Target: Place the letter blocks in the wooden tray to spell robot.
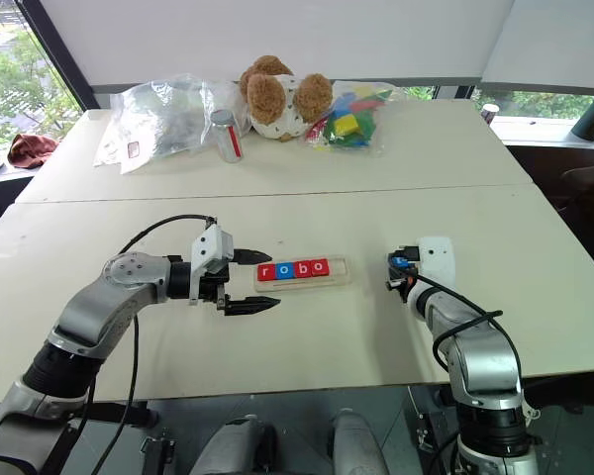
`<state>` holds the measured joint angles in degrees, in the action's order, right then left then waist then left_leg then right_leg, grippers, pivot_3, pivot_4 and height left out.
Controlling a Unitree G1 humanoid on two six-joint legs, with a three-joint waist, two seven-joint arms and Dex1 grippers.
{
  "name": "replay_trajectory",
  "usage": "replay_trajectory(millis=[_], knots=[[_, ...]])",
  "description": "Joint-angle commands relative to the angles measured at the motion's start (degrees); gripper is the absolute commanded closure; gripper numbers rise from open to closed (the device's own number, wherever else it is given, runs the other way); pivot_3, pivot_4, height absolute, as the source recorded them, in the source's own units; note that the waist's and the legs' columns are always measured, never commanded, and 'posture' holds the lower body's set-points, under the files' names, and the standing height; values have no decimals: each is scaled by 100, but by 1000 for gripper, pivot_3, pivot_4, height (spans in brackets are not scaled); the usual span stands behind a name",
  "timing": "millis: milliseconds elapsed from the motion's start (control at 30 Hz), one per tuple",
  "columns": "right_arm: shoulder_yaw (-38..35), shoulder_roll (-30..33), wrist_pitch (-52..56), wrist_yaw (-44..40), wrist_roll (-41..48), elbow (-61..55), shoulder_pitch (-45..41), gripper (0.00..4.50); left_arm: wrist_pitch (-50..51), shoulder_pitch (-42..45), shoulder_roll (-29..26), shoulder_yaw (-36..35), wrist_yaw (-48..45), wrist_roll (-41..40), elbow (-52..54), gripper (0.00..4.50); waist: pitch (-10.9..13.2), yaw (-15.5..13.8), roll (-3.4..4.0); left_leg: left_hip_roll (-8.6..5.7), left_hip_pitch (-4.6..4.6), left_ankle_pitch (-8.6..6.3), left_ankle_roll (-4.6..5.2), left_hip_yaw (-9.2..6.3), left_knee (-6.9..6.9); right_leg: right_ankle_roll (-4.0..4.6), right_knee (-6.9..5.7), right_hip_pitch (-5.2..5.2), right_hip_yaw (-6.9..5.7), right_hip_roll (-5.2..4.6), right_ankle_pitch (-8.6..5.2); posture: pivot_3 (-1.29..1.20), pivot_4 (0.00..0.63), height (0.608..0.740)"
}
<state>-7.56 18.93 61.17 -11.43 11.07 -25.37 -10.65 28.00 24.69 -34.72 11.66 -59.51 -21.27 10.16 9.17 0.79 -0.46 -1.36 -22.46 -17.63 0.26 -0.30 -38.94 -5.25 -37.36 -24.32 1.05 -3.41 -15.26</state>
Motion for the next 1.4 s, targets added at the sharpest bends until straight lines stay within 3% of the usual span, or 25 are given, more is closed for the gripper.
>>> replay_trajectory(millis=[33,133,367,467,600,700,800,933,1100,1400], knots=[[-6,-284,320,61,225,-395,32,3416,-96,130,-59,-68,-57,45,71,0,0,-4,0,0,-1,0,0,0,0,0,0,0,0,-1,0,0,150,740],[40,-419,527,97,265,-484,46,3416,-97,158,-70,-75,-85,61,53,0,0,-2,0,-1,-1,0,-1,0,-2,0,1,1,0,-4,0,0,150,740],[128,-206,685,23,253,-728,29,48,-164,225,-77,-92,-155,119,-50,0,0,-13,0,-1,-1,0,-1,0,-3,0,1,2,-1,-7,0,0,150,740],[-49,39,998,-228,535,-1174,-70,48,-241,258,-144,-153,-237,152,-162,0,0,-16,0,-4,-2,0,0,0,-5,0,3,2,-1,-11,0,0,150,740],[-252,1805,780,-2102,1467,-1620,-176,48,-355,407,-393,-301,-551,83,-422,0,9,-10,7,-5,-7,-2,3,0,-6,0,9,0,-5,-10,0,0,150,740],[-225,2979,-798,-3472,1339,-751,-148,48,-422,575,-563,-331,-856,46,-612,0,10,-9,1,-3,-4,-7,12,-4,-6,-1,22,12,-15,-7,0,0,150,740],[255,3571,-2886,-4817,836,974,-340,48,-606,750,-673,-290,-1060,184,-886,0,12,-6,-5,-1,3,-10,16,-3,-6,-2,32,26,-18,-1,0,0,150,740],[1012,3586,-4773,-5951,229,3118,-1181,48,-713,852,-741,-293,-1177,266,-1070,0,17,13,-6,-2,7,-12,20,6,-15,-3,31,32,-17,1,1,0,150,740],[1596,3188,-6248,-6598,-385,5379,-2448,48,-593,643,-937,-393,-1197,230,-858,0,21,29,-1,0,1,-11,19,11,-10,-3,25,15,-11,-2,1,0,150,740],[1972,2542,-7175,-7346,-797,7074,-3380,48,-220,149,-1228,-672,-933,113,-262,0,23,-17,2,0,-5,-11,15,10,-13,-3,23,9,-6,-17,1,0,150,740]])
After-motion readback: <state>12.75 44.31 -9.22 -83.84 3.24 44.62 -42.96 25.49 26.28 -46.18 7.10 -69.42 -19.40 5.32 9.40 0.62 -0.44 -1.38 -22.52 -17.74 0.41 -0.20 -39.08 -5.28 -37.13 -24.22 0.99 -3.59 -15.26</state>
